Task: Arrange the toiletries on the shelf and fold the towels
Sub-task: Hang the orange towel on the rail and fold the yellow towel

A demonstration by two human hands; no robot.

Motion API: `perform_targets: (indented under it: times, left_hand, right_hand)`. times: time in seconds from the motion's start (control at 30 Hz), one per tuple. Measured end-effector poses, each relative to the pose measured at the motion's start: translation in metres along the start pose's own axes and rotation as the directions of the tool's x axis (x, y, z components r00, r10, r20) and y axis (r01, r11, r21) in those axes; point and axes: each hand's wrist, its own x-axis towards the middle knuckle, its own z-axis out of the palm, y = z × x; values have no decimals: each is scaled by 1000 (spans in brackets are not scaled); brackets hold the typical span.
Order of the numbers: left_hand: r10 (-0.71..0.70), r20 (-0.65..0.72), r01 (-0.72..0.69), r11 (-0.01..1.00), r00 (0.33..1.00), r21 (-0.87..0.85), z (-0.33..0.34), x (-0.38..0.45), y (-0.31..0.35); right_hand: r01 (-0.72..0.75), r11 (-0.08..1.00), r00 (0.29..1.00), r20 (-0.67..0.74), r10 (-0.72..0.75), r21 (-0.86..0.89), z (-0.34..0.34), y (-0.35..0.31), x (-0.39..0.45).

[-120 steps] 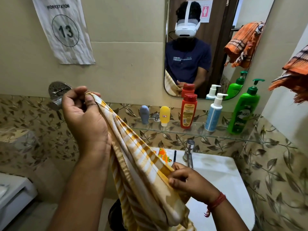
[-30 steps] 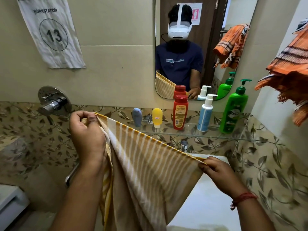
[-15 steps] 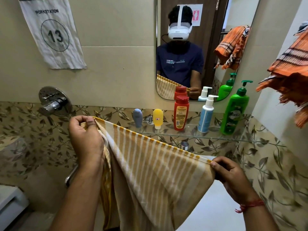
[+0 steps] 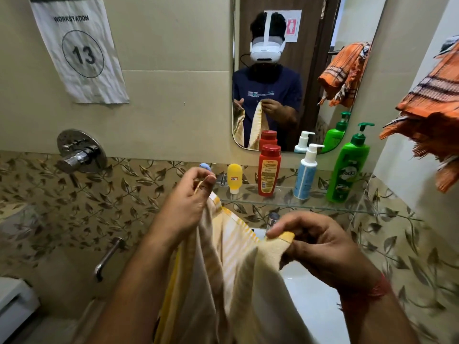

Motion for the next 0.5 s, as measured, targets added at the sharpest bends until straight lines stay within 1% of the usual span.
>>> perform_targets:
  times: [0.07, 0.1, 0.13, 0.17, 0.2, 0.27, 0.33, 0.4, 0.5]
  left_hand:
    - [45, 43, -39, 991, 998, -126, 6, -7, 16]
    - [66, 58, -56, 985, 996, -166, 8, -10, 21]
    - [85, 75, -69, 979, 993, -193, 10, -12, 26]
    - [104, 93, -82, 974, 990, -210, 12, -15, 30]
    - [127, 112, -98, 967, 986, -234, 14, -18, 34]
    - [168, 137, -118, 943, 976, -311, 19, -24, 41]
    - [173, 118, -117, 920, 978, -375, 22, -27, 43]
    - [166, 76, -127, 921, 983, -367, 23, -29, 40]
    - [132, 54, -102, 921, 990, -375, 21, -32, 36]
  right_hand:
    - [54, 968, 996, -49, -68, -245, 16, -13, 13]
    - [94, 911, 989, -68, -132, -400, 23, -17, 19]
    - [121, 833, 978, -81, -194, -539, 29, -17, 26]
    - [115, 764, 963, -118, -243, -635, 33, -16, 32]
    - [83, 737, 943, -186, -275, -671, 38, -14, 38]
    - [29, 770, 916, -291, -275, -637, 46, -9, 46]
    - [-3, 810, 911, -335, -239, -587, 51, -5, 47]
    - [-35, 817, 892, -386, -234, -576, 52, -3, 45]
    - [-89, 792, 839, -474, -267, -604, 51, -2, 42]
